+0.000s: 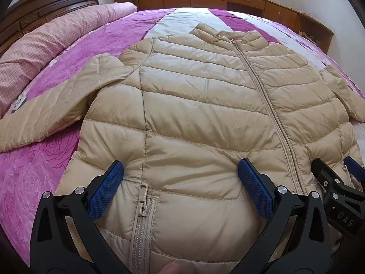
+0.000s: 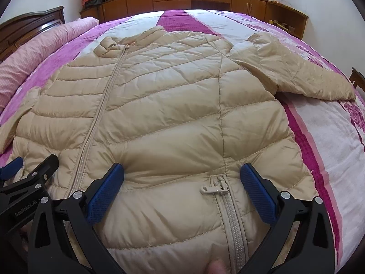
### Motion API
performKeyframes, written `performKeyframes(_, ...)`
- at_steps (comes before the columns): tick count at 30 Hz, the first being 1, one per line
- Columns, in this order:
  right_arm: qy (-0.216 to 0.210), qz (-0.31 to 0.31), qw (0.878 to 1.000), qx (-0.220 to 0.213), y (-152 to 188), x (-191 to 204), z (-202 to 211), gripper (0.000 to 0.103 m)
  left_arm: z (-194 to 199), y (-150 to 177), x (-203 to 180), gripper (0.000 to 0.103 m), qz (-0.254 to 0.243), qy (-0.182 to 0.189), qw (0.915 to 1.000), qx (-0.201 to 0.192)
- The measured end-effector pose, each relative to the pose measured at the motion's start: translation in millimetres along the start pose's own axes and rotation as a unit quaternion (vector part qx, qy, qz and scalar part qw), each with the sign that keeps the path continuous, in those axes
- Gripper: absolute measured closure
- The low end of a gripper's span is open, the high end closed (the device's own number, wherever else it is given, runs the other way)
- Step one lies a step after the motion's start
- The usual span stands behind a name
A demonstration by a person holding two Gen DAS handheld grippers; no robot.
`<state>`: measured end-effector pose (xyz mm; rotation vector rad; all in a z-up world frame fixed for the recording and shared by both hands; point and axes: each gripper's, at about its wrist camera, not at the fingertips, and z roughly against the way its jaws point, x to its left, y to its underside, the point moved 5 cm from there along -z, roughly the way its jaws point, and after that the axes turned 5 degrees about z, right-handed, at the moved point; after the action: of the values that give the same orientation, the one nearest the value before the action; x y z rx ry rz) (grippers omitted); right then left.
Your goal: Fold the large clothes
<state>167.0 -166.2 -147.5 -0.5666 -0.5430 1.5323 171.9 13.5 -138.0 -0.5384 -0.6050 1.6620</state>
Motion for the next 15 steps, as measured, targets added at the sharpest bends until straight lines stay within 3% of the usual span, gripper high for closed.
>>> performKeyframes(15,-0.006,-0.001,1.0,0.001,0.6,0.1,-1.0,0.005,-0.9,1.0,1.5,0.003,0.001,0.003,1.0,0.003)
